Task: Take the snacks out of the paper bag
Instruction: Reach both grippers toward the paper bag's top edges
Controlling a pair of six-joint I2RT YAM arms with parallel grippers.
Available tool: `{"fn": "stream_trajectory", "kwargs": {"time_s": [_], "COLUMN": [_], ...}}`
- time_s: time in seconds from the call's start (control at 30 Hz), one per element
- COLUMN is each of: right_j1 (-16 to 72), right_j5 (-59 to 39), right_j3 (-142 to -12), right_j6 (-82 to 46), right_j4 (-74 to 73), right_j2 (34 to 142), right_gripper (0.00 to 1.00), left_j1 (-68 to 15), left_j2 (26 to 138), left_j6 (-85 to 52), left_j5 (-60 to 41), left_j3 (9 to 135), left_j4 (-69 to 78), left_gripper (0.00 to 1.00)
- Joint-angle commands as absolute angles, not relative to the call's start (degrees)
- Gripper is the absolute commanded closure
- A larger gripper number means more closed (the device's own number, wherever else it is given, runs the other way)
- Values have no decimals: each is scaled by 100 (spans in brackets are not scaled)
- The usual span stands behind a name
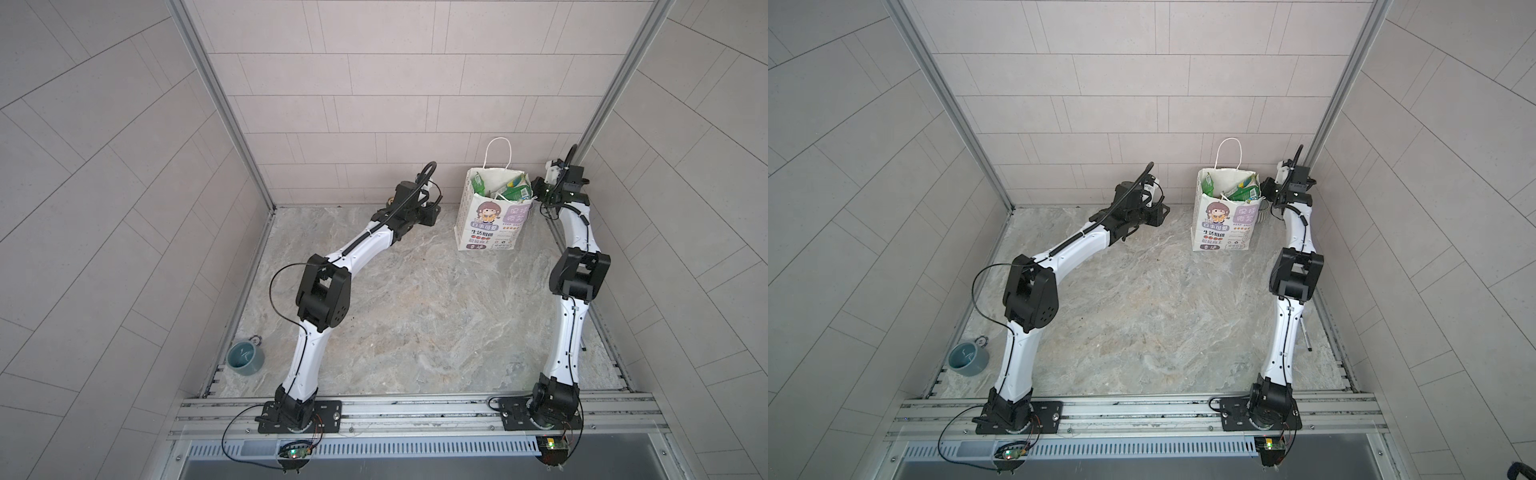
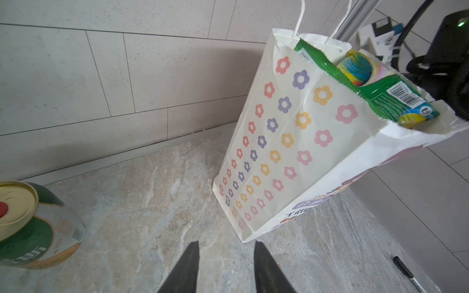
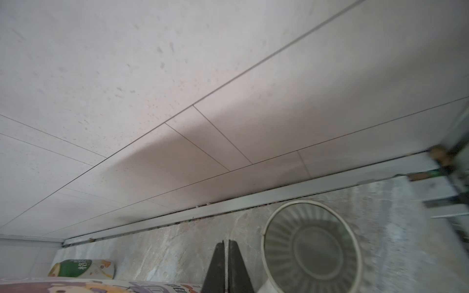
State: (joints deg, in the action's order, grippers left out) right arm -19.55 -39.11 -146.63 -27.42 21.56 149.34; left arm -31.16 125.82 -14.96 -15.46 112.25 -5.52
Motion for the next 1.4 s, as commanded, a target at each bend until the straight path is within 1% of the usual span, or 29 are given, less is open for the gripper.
{"fn": "stream_trajectory", "kwargs": {"time_s": [0.0,0.17,0.6,0.8,0.9,1.17,1.37], "right_j1": [-1960,-1900,-1576,-1444,-1409,-1175,-992], "right_j5": [-4842,-5430,-5864,-5944,-6132,-6109,-5968], "right_j3": [-14766,-14758,-14394,-13744,-13516,-12332,-11822], "right_j6": [-3334,-3734,-3141,-2626,-2465,-1561,-1124], "right_j4": [1286,587,588,601,601,666,817], "right_j2": [15193,15501,15436,15042,14891,14084,13662], "right_gripper": [93,93,92,93,93,92,92], "left_j1": [-3135,-3129,-3103,-3059,-3041,-2932,-2730], "left_j2": [12348,12107,11539,11181,10927,10219,9577], "left_j6": [-1372,-1224,-1074,-1072,-1020,-876,-867], "left_j5": [-1459,-1266,-937,-688,-515,-201,-88], "left_j3": [11091,10728,9959,9459,9160,8368,7766], "left_j4": [-532,-389,-104,138,206,494,678], "left_gripper": [57,56,53,50,50,48,42]}}
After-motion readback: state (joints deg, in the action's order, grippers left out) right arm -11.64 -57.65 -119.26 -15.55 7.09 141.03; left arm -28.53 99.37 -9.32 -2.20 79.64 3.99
